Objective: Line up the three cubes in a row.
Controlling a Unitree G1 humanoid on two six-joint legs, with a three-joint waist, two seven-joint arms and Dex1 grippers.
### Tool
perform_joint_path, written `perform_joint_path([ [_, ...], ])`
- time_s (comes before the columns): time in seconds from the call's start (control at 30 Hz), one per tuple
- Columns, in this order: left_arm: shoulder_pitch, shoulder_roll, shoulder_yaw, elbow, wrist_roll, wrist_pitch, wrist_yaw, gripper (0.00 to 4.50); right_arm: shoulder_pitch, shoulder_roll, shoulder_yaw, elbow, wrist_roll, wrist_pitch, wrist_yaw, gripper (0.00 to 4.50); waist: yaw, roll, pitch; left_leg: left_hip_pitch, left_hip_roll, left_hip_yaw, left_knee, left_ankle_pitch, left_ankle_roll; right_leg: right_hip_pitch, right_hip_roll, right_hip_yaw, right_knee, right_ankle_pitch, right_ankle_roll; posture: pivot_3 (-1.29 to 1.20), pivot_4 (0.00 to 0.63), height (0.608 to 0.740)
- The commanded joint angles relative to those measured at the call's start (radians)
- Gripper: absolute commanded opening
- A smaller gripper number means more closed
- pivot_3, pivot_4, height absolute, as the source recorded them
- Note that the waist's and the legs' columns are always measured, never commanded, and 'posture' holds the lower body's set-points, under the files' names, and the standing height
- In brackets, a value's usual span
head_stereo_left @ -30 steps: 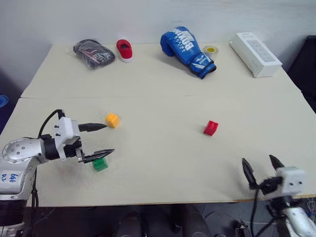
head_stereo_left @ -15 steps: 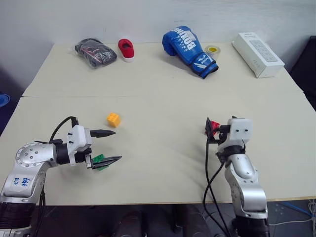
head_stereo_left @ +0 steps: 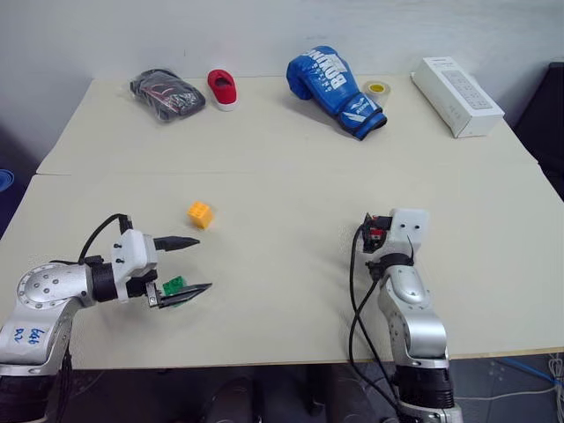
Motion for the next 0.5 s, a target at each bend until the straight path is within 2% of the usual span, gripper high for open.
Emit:
perform_joint_path([
  [0.03,0.006,0.005,0.03,-0.052,-0.017,-0.001,0.011,4.5,0.022,0.002,0.014,-0.053,0.001,0.002,0.011,1.97,0.001,0.0,0.0,0.0,0.0,0.0,0.0,0.0,0.0,0.0,0.0,0.0,0.0,0.0,0.0,0.0,0.15,0.74],
  [0.1,0.01,0.005,0.032,-0.058,-0.018,0.003,0.014,4.5,0.026,-0.002,0.015,-0.059,0.008,0.011,0.022,1.47,0.001,0.0,0.0,0.0,0.0,0.0,0.0,0.0,0.0,0.0,0.0,0.0,0.0,0.0,0.0,0.0,0.15,0.74],
  [0.17,0.019,0.003,0.036,-0.063,-0.018,0.003,0.017,4.5,0.024,-0.023,0.023,-0.068,0.044,0.001,0.088,1.49,0.001,0.0,0.0,0.0,0.0,0.0,0.0,0.0,0.0,0.0,0.0,0.0,0.0,0.0,0.0,0.0,0.15,0.74],
  [0.23,0.025,0.001,0.038,-0.065,-0.017,0.005,0.024,4.5,0.009,-0.072,0.027,-0.086,0.119,-0.018,0.222,1.49,0.001,0.0,0.0,0.0,0.0,0.0,0.0,0.0,0.0,0.0,0.0,0.0,0.0,0.0,0.0,0.0,0.15,0.74],
  [0.37,0.027,-0.005,0.034,-0.063,-0.016,0.001,0.035,4.5,-0.08,-0.294,0.007,-0.066,0.356,-0.074,0.702,1.49,0.002,0.0,0.0,0.0,0.0,0.0,0.0,0.0,0.001,0.0,0.0,0.0,0.0,0.0,0.0,0.0,0.15,0.74],
  [0.4,0.026,-0.008,0.031,-0.061,-0.015,0.0,0.037,4.5,-0.101,-0.371,0.018,-0.048,0.412,-0.094,0.87,1.49,0.002,0.0,0.001,0.0,0.0,0.0,0.0,0.0,0.002,0.001,0.0,0.0,-0.001,0.0,0.001,0.0,0.15,0.74],
  [0.5,0.015,-0.011,0.024,-0.055,-0.014,0.002,0.04,4.5,-0.14,-0.528,0.075,0.017,0.47,-0.173,1.203,1.49,0.005,0.0,0.0,0.001,0.001,-0.001,0.0,-0.001,0.003,0.002,0.001,-0.002,-0.002,0.0,0.001,0.0,0.15,0.74],
])
